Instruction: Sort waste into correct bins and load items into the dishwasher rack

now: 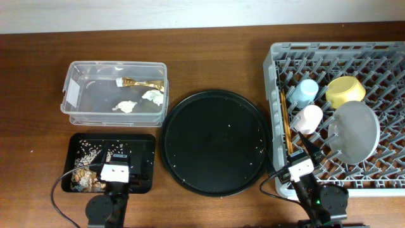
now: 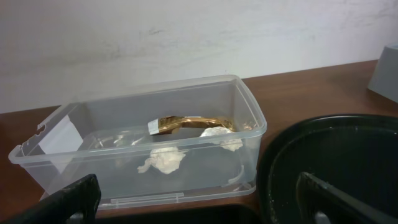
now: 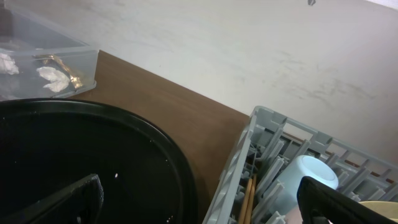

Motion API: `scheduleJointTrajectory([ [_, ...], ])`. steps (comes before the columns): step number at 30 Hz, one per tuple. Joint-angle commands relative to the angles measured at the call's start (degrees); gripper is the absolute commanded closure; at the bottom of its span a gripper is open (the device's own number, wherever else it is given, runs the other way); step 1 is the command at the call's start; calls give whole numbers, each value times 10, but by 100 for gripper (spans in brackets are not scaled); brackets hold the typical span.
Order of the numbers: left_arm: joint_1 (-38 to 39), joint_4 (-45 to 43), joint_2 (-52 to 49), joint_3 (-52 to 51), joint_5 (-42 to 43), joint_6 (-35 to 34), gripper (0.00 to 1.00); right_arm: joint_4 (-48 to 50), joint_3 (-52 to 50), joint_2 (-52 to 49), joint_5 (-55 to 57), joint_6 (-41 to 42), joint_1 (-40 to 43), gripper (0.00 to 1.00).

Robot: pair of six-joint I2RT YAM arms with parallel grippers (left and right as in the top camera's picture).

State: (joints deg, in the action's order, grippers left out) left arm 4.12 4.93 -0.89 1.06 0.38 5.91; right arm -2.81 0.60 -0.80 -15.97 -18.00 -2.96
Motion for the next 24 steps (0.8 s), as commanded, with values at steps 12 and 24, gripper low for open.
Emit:
scheduleJointTrajectory([
  [12,2,-2,6,-5,-4,11,1,0,-3,5,1,3,5,2],
  [24,2,-2,6,-5,-4,11,1,-14,-3,5,189,2,5,2],
])
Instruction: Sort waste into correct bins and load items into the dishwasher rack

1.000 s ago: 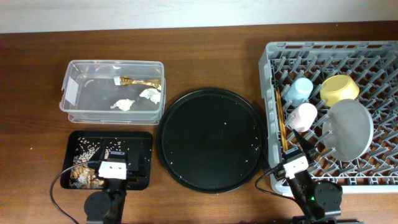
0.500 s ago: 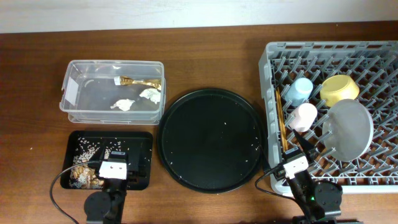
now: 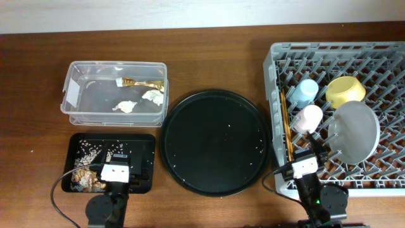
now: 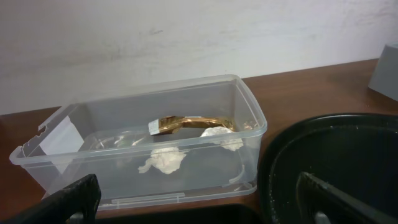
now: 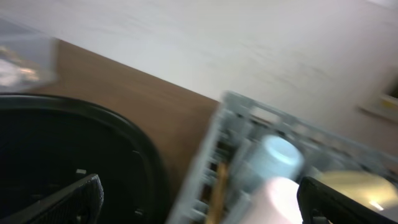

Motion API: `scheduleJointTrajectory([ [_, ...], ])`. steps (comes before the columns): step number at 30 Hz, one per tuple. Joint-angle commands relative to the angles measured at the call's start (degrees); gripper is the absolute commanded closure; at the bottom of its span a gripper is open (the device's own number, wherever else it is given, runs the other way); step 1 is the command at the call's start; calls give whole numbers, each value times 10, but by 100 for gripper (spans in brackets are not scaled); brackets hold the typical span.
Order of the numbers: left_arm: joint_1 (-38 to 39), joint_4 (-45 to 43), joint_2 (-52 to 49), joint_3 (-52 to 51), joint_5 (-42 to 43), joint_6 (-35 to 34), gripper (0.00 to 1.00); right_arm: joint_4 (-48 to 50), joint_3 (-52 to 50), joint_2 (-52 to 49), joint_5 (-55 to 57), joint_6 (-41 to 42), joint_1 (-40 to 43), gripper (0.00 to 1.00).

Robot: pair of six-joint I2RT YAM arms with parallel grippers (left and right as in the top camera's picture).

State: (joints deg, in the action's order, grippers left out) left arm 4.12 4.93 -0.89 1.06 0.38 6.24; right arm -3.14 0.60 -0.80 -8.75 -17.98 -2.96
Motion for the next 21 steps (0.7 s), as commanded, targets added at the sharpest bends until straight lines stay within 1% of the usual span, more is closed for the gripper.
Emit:
scheduleJointTrajectory([
  [1,2,-2,6,-5,-4,8,1,-12,-3,5,129,2,5,2],
  [11,2,-2,6,-5,-4,8,1,-10,-3,4,138,25,5,2],
  [13,2,-2,6,-5,-4,8,1,-1,-3,4,162,77,5,2],
  [14,2,-1,6,-5,-4,8,1,6,-3,4,172,112,5,2],
  [15,2,-2,6,-5,-4,8,1,14,-3,4,185,171,5,2],
  [16,2,-2,6,-5,-4,8,1,17,-3,4,187,201,5,2],
  [18,2,-1,6,-5,-4,8,1,14,-3,4,187,215,5,2],
  [21,2,-2,6,-5,-4,8,1,11,-3,4,187,214,5,2],
])
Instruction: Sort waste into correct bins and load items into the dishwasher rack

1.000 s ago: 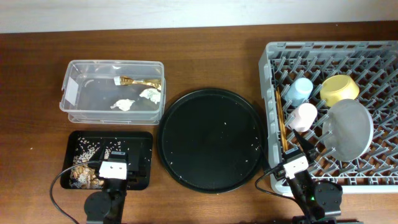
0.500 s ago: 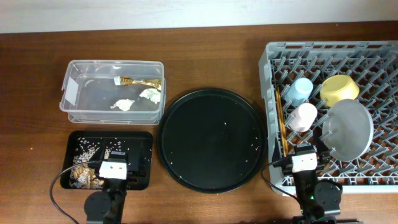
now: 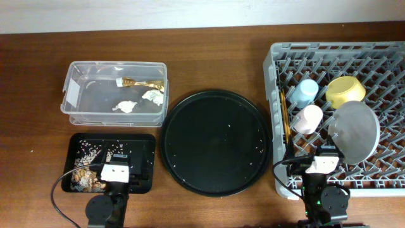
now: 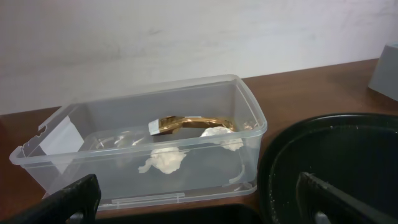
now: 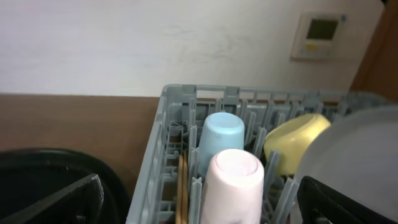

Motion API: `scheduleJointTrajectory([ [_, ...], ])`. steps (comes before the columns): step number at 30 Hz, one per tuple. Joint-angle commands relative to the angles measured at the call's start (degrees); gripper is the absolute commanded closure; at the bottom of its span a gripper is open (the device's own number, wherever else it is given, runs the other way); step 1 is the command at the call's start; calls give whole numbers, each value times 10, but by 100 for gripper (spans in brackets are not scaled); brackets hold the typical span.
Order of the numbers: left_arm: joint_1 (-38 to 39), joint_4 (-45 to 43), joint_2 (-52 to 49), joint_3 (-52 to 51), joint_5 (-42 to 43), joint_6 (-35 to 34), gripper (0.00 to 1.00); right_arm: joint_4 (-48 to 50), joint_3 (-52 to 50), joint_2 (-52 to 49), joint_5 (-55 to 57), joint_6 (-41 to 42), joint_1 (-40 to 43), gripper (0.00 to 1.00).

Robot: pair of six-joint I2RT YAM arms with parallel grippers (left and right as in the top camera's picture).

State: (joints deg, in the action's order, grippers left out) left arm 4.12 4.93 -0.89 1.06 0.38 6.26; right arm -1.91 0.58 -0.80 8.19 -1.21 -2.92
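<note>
The grey dishwasher rack (image 3: pixel 278 63) (image 5: pixel 177 99) holds a blue cup (image 3: pixel 304 92) (image 5: pixel 222 137), a pink cup (image 3: pixel 309 118) (image 5: pixel 230 186), a yellow bowl (image 3: pixel 345 90) (image 5: pixel 292 140), a grey plate (image 3: pixel 356 132) (image 5: pixel 354 155) and wooden chopsticks (image 3: pixel 286 126) (image 5: pixel 182 186). My right gripper (image 3: pixel 321 163) (image 5: pixel 199 211) stands open at the rack's front edge, facing the cups. A clear bin (image 3: pixel 69 88) (image 4: pixel 249 112) contains a gold wrapper (image 3: pixel 142 83) (image 4: pixel 186 122) and white tissue (image 3: pixel 125 106) (image 4: pixel 163 160). My left gripper (image 3: pixel 116 166) (image 4: pixel 199 211) is open over the black scrap tray (image 3: pixel 142 142).
A large round black tray (image 3: pixel 215 142) (image 4: pixel 336 162) (image 5: pixel 37 180) with a few crumbs lies between the bins and the rack. Food scraps sit in the scrap tray's left half. A wall bounds the table's far side.
My right gripper has turned to the right and now faces straight into the rack, with the cups dead ahead. The left arm and all objects are unchanged.
At first my right gripper was angled left, looking across the round tray toward the clear bin. Then it had swung partway toward the rack. Now it points squarely at the rack. The left gripper has stayed open over the scrap tray throughout.
</note>
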Motion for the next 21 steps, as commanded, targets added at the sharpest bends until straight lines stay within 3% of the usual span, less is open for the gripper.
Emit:
scheduleJointTrajectory([
  [1,2,-2,6,-5,-4,7,1,-1,-3,4,17,47,4,2],
  [21,2,-2,6,-5,-4,7,1,-18,-3,4,17,47,4,2],
])
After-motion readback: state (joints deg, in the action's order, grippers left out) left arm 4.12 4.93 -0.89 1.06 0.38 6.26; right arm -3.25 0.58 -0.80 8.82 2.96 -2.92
